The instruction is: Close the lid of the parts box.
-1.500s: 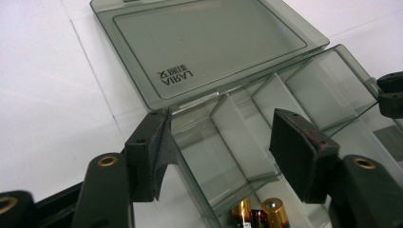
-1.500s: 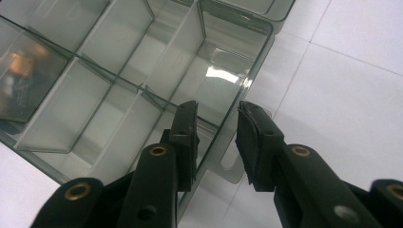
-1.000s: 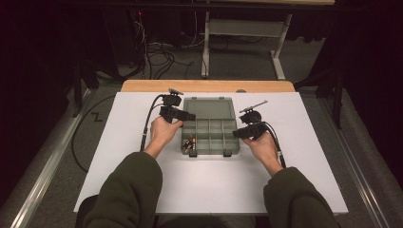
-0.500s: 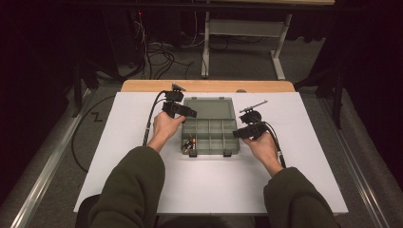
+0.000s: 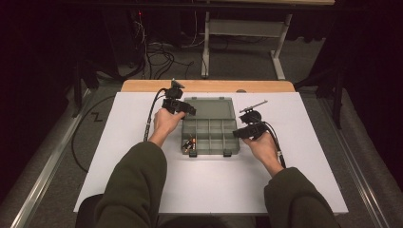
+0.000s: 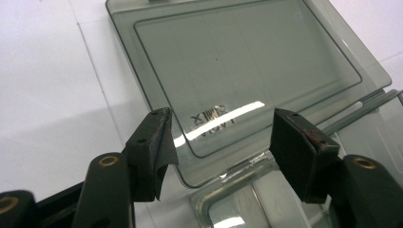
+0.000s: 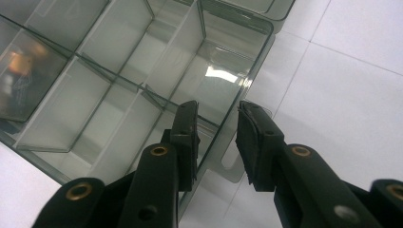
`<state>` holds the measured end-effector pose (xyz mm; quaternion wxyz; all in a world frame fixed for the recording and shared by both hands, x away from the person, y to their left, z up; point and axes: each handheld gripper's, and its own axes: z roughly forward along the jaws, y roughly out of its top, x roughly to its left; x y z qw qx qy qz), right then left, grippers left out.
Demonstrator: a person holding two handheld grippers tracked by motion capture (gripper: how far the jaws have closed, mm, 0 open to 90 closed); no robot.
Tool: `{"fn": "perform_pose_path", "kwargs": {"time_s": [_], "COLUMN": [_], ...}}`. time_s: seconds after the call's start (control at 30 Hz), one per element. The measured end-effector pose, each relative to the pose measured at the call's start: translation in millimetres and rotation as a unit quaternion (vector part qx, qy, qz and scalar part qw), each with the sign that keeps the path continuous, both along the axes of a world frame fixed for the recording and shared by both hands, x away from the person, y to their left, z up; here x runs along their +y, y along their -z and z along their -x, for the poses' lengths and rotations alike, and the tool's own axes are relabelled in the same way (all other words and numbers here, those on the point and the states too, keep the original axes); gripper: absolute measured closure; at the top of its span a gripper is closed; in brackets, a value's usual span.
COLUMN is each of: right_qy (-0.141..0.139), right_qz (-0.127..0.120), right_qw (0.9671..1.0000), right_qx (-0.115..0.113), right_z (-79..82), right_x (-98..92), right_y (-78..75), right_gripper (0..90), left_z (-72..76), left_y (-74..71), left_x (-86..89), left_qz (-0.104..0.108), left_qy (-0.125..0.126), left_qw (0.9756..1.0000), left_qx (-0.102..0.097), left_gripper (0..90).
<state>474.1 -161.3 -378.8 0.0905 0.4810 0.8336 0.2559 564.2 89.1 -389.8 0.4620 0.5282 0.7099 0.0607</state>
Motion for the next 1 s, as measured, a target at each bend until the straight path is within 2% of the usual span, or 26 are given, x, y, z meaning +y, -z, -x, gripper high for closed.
{"fn": "perform_pose_path", "kwargs": {"time_s": [0.27, 0.43, 0.6, 0.87, 0.93, 1.0], "right_qy": [0.001, 0.002, 0.003, 0.003, 0.002, 0.002], "right_qz": [0.001, -0.001, -0.002, -0.001, 0.0, 0.0], "right_qw": [1.0, 1.0, 1.0, 1.0, 1.0, 1.0], "right_qx": [-0.001, 0.001, 0.0, 0.001, 0.002, 0.003], "right_z": [0.2, -0.1, 0.1, 0.0, -0.1, -0.4], "right_x": [0.1, -0.1, 0.0, 0.0, 0.0, 0.0], "right_y": [0.0, 0.1, 0.3, 0.1, 0.0, -0.2], "right_gripper": [71.2, 71.1, 71.1, 71.1, 71.1, 71.1], "left_z": [-3.8, -5.5, -8.0, -10.8, -11.9, -13.0], "left_y": [5.9, 9.8, 14.5, 20.9, 22.5, 24.4], "left_x": [4.6, 3.4, 5.9, 5.0, 4.8, 4.4], "left_qz": [0.003, 0.004, 0.018, 0.017, 0.028, 0.03], "left_qy": [-0.007, -0.005, -0.007, -0.008, -0.009, -0.01], "left_qw": [0.9998, 0.9998, 0.9991, 0.9989, 0.9984, 0.9982], "left_qx": [0.017, 0.021, 0.038, 0.044, 0.049, 0.052], "left_gripper": [38.6, 38.7, 38.8, 38.4, 38.8, 38.4]}}
